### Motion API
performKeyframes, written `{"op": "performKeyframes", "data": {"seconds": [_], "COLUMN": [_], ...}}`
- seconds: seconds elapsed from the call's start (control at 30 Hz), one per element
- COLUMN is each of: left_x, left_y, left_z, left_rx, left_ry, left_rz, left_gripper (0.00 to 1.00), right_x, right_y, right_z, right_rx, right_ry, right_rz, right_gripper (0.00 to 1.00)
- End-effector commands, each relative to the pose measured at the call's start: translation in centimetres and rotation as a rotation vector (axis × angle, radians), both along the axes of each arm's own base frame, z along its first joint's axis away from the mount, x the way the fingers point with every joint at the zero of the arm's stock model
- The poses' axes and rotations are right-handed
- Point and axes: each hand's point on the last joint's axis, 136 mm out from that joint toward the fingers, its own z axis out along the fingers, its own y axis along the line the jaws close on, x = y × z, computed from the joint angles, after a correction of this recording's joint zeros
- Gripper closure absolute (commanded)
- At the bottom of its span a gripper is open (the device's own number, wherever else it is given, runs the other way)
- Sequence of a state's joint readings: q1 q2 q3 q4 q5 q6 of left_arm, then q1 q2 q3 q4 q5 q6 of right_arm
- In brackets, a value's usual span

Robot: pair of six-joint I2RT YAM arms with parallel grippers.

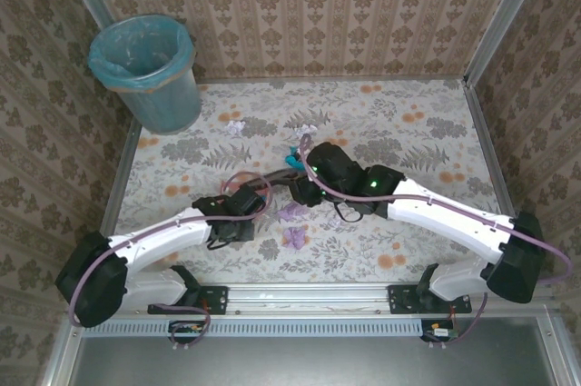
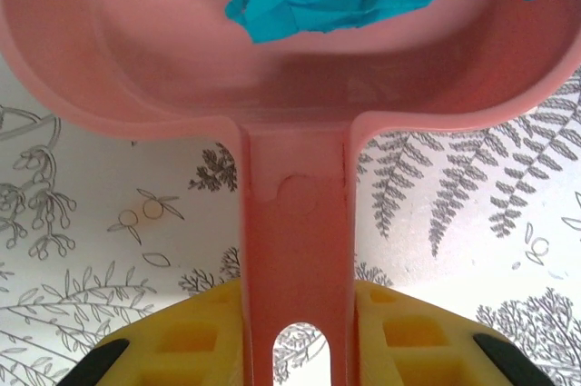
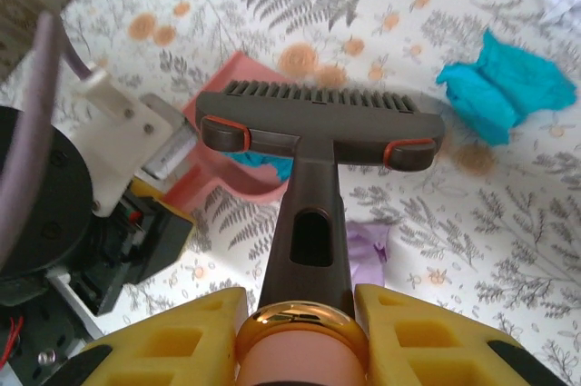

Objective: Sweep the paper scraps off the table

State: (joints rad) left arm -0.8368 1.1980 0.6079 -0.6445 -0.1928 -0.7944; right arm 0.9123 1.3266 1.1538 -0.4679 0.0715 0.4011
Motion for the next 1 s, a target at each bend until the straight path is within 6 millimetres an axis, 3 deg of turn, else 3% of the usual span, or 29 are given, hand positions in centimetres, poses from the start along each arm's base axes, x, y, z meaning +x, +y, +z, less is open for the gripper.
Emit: {"op": "performKeyframes", "data": {"seconds": [0.0,0.17,0.3,0.4,0.57,0.97], "left_x": [0.4,0.9,0.8,0.7,0.4,-0.3], "left_y": [0.4,-0.1,-0.3,-0.8,-1.1,0.3], "left_z": [-0.4,-0.7,-1.2,-1.3,-0.9,-0.6], "left_rx": [0.031,0.035,0.027,0.018,0.034,-0.035], "left_ry": [0.0,-0.003,-0.012,-0.042,-0.109,-0.244], "left_rz": [-0.011,-0.026,-0.029,-0.037,-0.056,-0.02], "left_gripper": [0.73,0.56,0.44,0.4,0.43,0.51], "right_x": [1.1,1.0,1.0,0.8,0.8,1.2], "right_y": [-1.2,-3.9,-6.7,-7.6,-7.8,-7.9], "right_z": [3.2,4.7,4.4,3.8,2.2,0.2], "right_rx": [0.107,0.156,0.166,0.189,0.178,0.168], "right_ry": [-0.098,-0.185,-0.245,-0.258,-0.251,-0.249], "right_rz": [-0.072,-0.117,-0.182,-0.198,-0.198,-0.21], "right_gripper": [1.0,1.0,1.0,1.0,1.0,1.0]}}
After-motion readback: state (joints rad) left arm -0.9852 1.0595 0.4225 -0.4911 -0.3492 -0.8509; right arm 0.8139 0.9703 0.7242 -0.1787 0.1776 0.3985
